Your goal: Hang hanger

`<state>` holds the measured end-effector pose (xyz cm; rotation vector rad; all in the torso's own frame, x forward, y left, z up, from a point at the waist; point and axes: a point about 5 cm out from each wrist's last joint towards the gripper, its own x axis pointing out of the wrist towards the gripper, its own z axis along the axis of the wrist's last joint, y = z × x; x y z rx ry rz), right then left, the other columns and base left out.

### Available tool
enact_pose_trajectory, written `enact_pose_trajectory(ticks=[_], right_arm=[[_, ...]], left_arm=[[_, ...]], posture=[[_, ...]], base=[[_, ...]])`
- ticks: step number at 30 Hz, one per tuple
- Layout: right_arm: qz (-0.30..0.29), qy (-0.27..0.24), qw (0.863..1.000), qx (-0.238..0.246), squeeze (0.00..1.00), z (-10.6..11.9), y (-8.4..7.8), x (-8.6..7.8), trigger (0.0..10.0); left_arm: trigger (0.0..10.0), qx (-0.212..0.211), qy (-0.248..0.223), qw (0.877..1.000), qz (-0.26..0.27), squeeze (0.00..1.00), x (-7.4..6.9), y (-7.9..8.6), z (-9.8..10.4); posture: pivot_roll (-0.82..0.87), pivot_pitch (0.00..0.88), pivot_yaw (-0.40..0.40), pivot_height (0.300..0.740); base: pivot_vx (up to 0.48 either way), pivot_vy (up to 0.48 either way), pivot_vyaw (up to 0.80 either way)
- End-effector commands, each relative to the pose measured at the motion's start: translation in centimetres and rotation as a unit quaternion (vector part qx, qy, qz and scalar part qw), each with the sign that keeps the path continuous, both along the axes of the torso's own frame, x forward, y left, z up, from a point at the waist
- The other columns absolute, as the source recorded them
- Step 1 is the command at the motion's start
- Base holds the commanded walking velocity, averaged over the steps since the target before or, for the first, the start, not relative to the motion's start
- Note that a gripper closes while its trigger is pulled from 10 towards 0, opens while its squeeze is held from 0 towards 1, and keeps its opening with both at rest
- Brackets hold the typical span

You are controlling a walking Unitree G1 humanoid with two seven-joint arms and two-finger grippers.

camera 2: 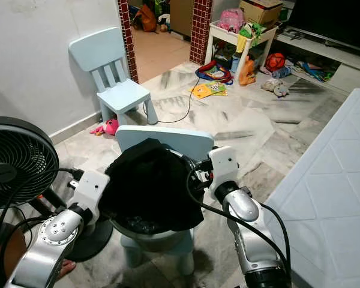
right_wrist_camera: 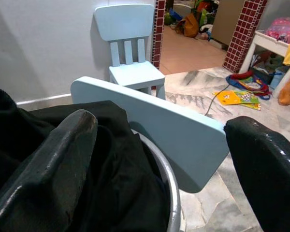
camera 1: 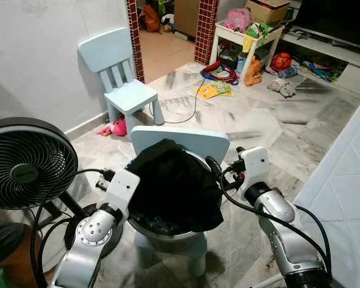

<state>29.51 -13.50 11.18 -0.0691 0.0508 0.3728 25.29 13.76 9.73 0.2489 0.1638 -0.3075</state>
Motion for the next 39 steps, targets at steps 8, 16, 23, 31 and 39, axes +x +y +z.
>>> enact_pose_trajectory(ticks=[8,16,23,31,39], right_arm=[[-0.034,-0.023,0.996,0.077,0.00,0.9,-0.4,0.6,10.0],[-0.058,-0.045,0.989,0.130,0.00,1.2,-0.4,0.7,10.0],[-0.080,-0.094,0.988,0.093,0.00,1.5,-1.4,0.2,10.0],[-0.084,-0.123,0.984,0.092,0.00,1.8,-2.2,0.1,10.0],[-0.087,-0.148,0.984,0.041,0.00,1.4,-2.9,-0.7,10.0]], left_arm=[[0.0,-0.061,-0.125,0.984,0.107,0.00,-1.6,1.2,2.9],[3.4,-0.045,-0.135,0.976,0.163,0.00,-1.7,2.3,2.7],[6.0,-0.044,-0.136,0.977,0.156,0.00,-2.0,1.9,2.3],[10.0,-0.043,-0.127,0.980,0.148,0.00,-1.6,1.8,2.0],[10.0,-0.039,-0.120,0.981,0.149,0.00,-1.6,2.1,1.7]], posture=[[-0.01,0.000,0.019,0.740],[-0.01,0.000,0.033,0.740],[-0.01,0.000,0.029,0.740],[-0.01,0.000,0.028,0.740],[-0.01,0.000,0.033,0.740]], base=[[0.000,0.000,0.00],[0.000,0.000,0.00],[0.000,0.000,0.00],[0.000,0.000,0.00],[0.000,0.000,0.00]])
